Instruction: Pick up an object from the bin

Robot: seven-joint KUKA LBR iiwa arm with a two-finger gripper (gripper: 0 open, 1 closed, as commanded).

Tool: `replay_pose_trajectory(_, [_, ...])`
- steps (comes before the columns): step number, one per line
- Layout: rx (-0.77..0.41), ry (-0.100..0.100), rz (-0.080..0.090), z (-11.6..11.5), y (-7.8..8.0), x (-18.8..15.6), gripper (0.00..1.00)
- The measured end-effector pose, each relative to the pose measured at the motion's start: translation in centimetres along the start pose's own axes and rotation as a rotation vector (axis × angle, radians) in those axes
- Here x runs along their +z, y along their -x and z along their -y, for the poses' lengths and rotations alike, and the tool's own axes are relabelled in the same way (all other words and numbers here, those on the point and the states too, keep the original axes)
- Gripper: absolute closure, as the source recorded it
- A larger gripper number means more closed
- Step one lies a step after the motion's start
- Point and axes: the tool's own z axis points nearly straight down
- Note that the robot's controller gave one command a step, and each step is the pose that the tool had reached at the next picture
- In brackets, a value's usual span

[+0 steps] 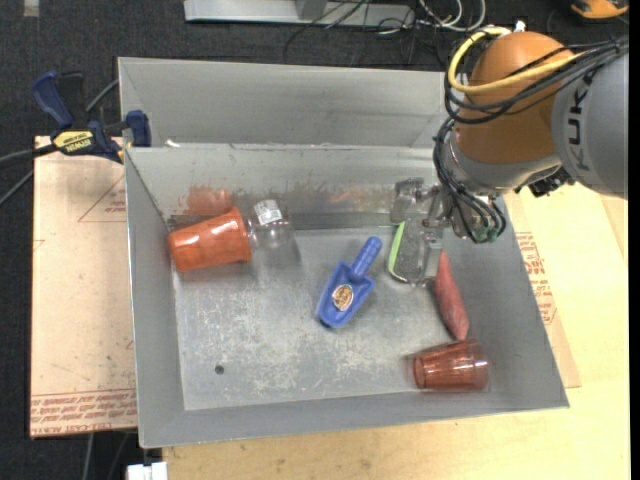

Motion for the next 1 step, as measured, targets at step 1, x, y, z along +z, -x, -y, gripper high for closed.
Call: replay_pose_trajectory(1, [-0.17, 0.001, -0.001, -0.55, -0.18, 5.73, 0.0])
